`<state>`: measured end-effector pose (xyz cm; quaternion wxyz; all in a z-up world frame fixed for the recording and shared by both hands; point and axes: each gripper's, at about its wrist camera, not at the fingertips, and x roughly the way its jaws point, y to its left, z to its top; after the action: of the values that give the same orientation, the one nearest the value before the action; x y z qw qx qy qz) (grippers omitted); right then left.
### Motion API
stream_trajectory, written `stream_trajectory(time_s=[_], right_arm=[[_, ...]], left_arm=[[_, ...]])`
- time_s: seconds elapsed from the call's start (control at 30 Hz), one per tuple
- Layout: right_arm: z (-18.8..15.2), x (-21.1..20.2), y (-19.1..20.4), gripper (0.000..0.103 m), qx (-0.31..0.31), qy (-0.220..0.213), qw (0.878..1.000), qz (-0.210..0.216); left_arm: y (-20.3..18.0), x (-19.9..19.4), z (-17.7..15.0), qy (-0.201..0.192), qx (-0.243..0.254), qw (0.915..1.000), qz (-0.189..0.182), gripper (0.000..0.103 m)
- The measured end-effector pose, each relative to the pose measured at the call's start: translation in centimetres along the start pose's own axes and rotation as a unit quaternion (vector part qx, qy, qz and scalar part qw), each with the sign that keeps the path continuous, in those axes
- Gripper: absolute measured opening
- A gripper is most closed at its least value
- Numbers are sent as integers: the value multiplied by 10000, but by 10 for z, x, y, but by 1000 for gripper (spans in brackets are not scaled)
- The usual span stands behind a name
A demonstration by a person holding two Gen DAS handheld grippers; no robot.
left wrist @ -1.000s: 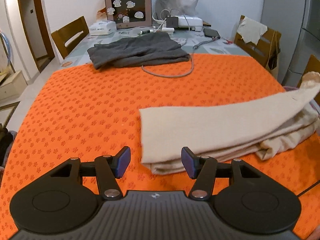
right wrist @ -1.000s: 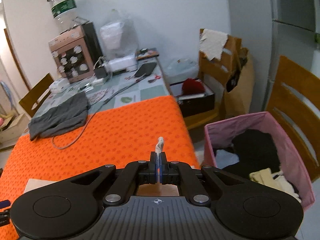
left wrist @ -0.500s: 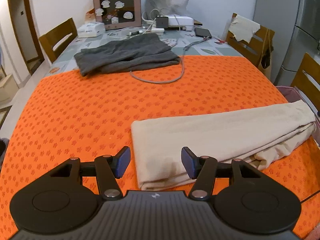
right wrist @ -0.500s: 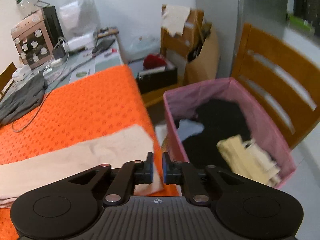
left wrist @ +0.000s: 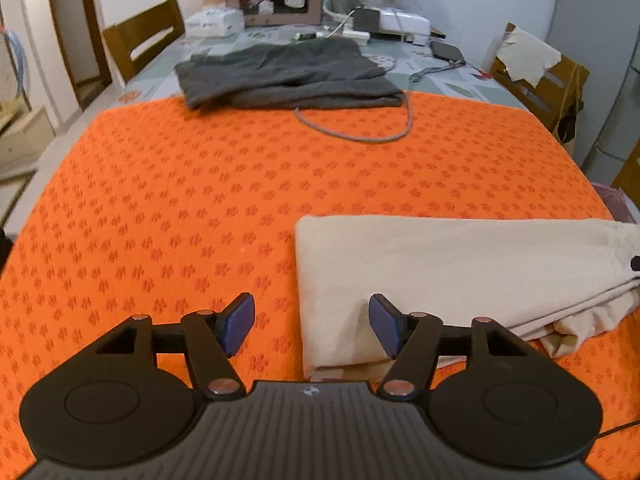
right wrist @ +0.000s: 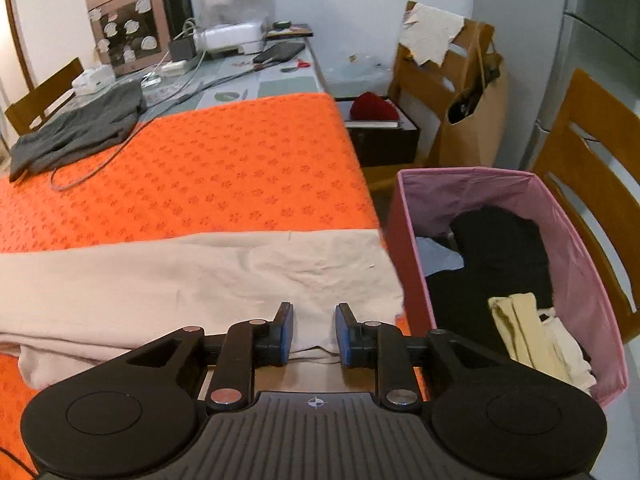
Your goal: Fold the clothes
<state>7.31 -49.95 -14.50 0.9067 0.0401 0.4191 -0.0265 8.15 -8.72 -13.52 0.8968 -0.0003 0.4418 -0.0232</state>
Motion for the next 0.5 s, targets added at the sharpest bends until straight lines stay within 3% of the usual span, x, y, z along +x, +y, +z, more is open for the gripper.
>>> stream_trajectory(time_s=[0.13, 0.2, 0.33, 0.5], right_arm=[[14, -26, 15, 26, -148, -326, 9993, 135], [20, -35, 26, 27, -211, -447, 9978, 434], [19, -35, 60, 29, -515, -397, 9919, 1089], [-5, -11, 100, 33, -1113, -82, 9851, 1309]], left_arm=[[7, -4, -3, -15, -125, 9999, -115, 69], [9, -6, -5, -25, -132, 9998, -161, 69], [6, -13, -8, -77, 0, 9997, -239, 69], [0, -23, -10, -245, 206, 9992, -233, 69]])
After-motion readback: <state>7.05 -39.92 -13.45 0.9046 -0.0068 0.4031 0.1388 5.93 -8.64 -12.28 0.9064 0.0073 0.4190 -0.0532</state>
